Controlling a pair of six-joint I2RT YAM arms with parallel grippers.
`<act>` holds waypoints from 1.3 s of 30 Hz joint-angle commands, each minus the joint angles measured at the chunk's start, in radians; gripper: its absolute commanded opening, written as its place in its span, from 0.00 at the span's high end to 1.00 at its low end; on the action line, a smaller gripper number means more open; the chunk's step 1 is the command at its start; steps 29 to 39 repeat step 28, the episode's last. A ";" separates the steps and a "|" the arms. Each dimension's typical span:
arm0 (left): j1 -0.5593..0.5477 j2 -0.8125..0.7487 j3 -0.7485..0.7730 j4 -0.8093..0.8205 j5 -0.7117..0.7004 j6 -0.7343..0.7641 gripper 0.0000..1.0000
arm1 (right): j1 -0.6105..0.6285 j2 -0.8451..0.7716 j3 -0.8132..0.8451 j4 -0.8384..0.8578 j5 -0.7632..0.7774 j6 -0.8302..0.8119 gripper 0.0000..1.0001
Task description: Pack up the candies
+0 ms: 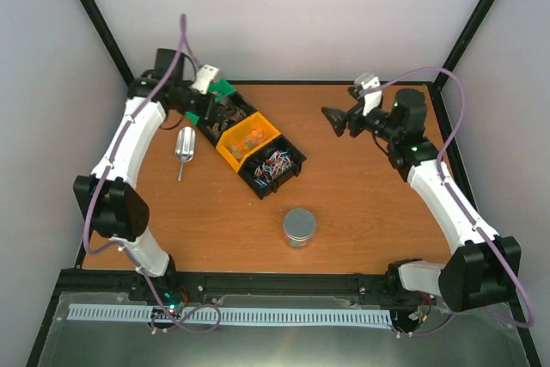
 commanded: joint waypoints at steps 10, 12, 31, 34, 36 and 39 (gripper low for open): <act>0.359 0.035 -0.158 -0.080 0.031 -0.093 0.00 | -0.429 0.004 -0.131 -0.255 -0.035 0.068 0.00; 0.365 -0.014 -0.247 -0.031 -0.021 -0.080 0.00 | -0.480 -0.018 -0.196 -0.257 -0.034 0.047 0.00; 0.365 -0.088 -0.383 0.066 -0.082 -0.149 0.00 | -0.544 -0.111 -0.313 -0.268 -0.097 -0.041 0.00; 0.365 -0.088 -0.383 0.066 -0.082 -0.149 0.00 | -0.544 -0.111 -0.313 -0.268 -0.097 -0.041 0.00; 0.365 -0.088 -0.383 0.066 -0.082 -0.149 0.00 | -0.544 -0.111 -0.313 -0.268 -0.097 -0.041 0.00; 0.365 -0.088 -0.383 0.066 -0.082 -0.149 0.00 | -0.544 -0.111 -0.313 -0.268 -0.097 -0.041 0.00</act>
